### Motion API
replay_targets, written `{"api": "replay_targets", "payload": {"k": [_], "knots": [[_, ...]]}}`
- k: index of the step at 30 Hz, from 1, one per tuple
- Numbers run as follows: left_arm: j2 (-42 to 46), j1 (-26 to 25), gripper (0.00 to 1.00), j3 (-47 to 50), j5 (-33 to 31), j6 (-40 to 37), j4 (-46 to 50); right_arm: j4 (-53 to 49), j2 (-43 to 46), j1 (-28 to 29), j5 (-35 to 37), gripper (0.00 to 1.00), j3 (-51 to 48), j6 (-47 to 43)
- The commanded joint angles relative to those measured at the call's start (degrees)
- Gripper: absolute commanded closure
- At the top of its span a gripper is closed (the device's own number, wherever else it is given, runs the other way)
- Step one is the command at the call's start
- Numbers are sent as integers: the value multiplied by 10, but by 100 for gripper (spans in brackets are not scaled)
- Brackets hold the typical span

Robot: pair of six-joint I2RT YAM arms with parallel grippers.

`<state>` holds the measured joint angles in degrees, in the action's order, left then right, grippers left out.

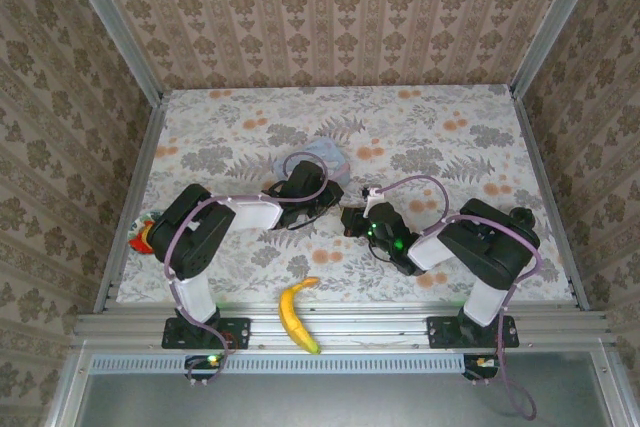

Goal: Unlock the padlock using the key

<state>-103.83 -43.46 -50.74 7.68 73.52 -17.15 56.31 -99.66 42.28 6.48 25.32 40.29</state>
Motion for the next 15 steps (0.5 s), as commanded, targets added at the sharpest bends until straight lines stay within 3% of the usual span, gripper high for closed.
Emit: {"api": "replay_targets", "payload": {"k": [1, 15], "knots": [[-30, -5, 94, 5, 69, 39, 12, 23, -13, -5, -5, 100, 18, -8], [-32, -5, 94, 8, 81, 41, 5, 27, -28, -24, -20, 100, 25, -5]]}}
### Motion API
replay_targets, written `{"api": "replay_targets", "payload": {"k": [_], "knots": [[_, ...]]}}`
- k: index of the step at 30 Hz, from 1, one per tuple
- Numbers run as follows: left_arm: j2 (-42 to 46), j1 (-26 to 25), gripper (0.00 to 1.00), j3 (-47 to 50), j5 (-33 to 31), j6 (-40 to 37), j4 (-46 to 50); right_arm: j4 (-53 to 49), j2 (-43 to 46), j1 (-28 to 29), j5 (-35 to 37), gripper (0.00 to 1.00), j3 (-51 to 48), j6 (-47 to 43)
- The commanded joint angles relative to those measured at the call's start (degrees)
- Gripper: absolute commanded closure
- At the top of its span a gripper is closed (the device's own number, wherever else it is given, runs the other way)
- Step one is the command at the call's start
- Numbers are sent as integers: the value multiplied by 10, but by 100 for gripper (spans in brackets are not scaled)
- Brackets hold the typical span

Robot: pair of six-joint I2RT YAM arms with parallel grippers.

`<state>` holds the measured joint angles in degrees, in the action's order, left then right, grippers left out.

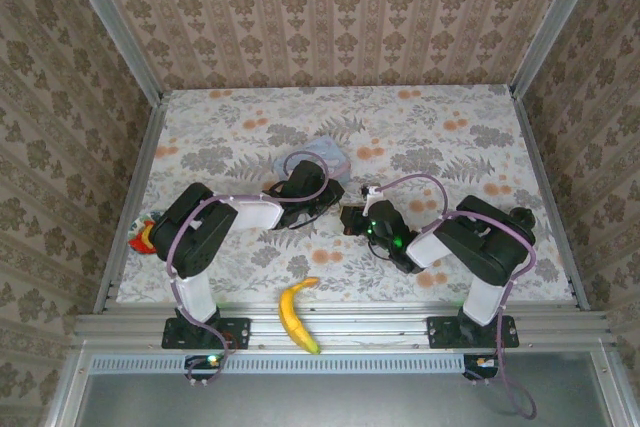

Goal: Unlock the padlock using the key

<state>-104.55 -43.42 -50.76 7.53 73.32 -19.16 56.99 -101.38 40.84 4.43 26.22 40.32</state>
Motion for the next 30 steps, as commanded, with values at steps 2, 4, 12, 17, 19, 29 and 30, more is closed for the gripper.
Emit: {"api": "replay_targets", "payload": {"k": [2, 4, 12, 17, 19, 29, 30], "knots": [[-24, -6, 94, 11, 83, 43, 27, 20, -12, -14, -2, 100, 18, -3], [-23, -6, 94, 13, 82, 43, 27, 21, -11, -18, -6, 100, 19, -2], [-23, -7, 95, 15, 85, 44, 24, 16, -7, -34, -21, 100, 24, -3], [-22, -7, 96, 15, 91, 43, 32, 15, -7, -48, -38, 100, 27, -6], [-21, -7, 96, 14, 93, 42, 36, 16, -7, -53, -48, 100, 29, -8], [-20, -10, 97, 4, 99, 40, 45, 21, -11, -70, -90, 100, 42, -19], [-21, -9, 97, 3, 100, 40, 46, 22, -9, -71, -92, 100, 43, -22]]}}
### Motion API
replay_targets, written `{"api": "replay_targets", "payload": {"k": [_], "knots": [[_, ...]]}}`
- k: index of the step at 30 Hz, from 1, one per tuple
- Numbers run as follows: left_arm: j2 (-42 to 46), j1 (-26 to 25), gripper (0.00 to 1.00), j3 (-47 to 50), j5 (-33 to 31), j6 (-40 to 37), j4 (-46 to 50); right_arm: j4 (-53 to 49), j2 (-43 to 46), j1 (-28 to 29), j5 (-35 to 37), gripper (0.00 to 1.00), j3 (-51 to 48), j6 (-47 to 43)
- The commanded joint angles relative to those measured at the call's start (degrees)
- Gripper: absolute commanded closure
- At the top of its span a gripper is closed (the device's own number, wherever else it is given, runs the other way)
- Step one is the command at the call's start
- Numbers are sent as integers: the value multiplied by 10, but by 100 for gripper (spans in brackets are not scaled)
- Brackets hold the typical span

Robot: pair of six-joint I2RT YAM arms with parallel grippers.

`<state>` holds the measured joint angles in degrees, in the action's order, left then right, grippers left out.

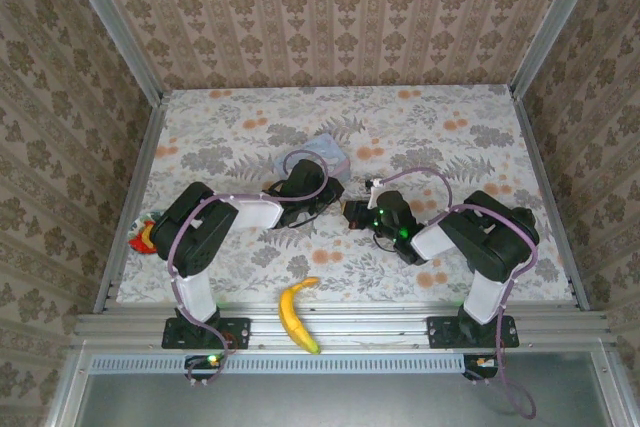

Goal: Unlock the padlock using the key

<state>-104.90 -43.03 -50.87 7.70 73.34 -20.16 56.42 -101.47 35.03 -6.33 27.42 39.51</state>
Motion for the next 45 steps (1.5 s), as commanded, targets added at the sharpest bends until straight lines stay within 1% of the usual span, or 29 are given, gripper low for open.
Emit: {"api": "replay_targets", "payload": {"k": [1, 20, 28, 37, 45], "knots": [[-17, -14, 97, 3, 100, 40, 57, 26, -8, -13, 15, 100, 32, -16], [-10, -16, 98, 8, 115, 40, 64, -28, 13, -26, -12, 100, 53, -97], [-14, -17, 98, 14, 117, 46, 53, -39, 16, -39, -28, 100, 62, -101], [-20, -21, 99, 10, 124, 47, 45, -26, 7, -44, -31, 100, 72, -92], [-16, -21, 100, 14, 124, 47, 46, -56, 20, -44, -34, 100, 86, -147]]}}
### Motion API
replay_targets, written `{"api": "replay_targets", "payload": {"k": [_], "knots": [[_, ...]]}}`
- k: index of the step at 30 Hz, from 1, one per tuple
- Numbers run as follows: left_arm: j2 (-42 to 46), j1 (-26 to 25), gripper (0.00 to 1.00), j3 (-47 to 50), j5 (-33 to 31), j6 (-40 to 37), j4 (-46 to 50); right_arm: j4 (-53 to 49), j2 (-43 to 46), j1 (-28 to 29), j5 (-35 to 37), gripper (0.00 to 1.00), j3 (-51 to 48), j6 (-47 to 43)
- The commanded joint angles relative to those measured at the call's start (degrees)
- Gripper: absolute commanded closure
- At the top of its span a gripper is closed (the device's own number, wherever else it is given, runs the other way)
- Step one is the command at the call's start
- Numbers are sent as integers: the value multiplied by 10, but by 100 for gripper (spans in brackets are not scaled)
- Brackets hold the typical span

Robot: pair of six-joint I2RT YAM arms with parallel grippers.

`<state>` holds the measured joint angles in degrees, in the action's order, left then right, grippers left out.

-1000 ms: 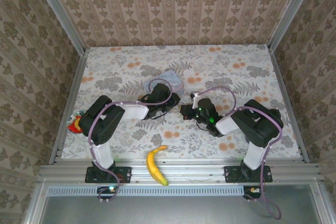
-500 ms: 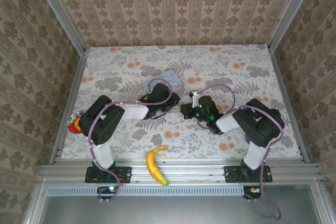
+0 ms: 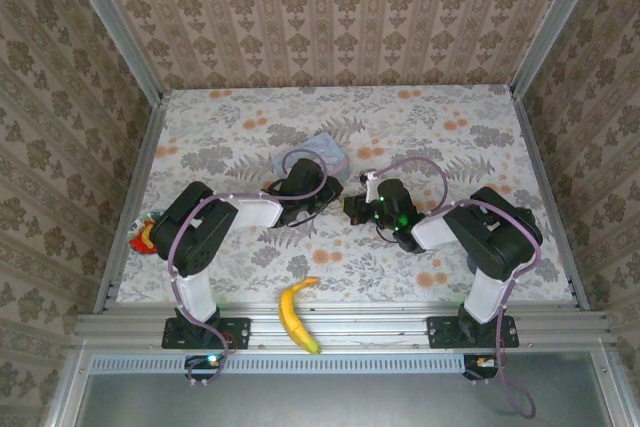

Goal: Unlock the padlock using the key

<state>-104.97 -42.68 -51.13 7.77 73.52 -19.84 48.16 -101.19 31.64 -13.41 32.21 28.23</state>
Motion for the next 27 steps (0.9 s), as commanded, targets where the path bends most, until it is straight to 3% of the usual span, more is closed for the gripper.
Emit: {"api": "replay_targets", "payload": {"k": [1, 19, 27], "knots": [[-15, -25, 99, 18, 124, 46, 42, 20, 20, -11, 37, 100, 40, -40], [-27, -32, 100, 6, 142, 54, 28, 60, -27, -9, 2, 100, 71, -40], [-25, -34, 100, 6, 142, 56, 18, 141, -53, -9, 11, 100, 52, -3]]}}
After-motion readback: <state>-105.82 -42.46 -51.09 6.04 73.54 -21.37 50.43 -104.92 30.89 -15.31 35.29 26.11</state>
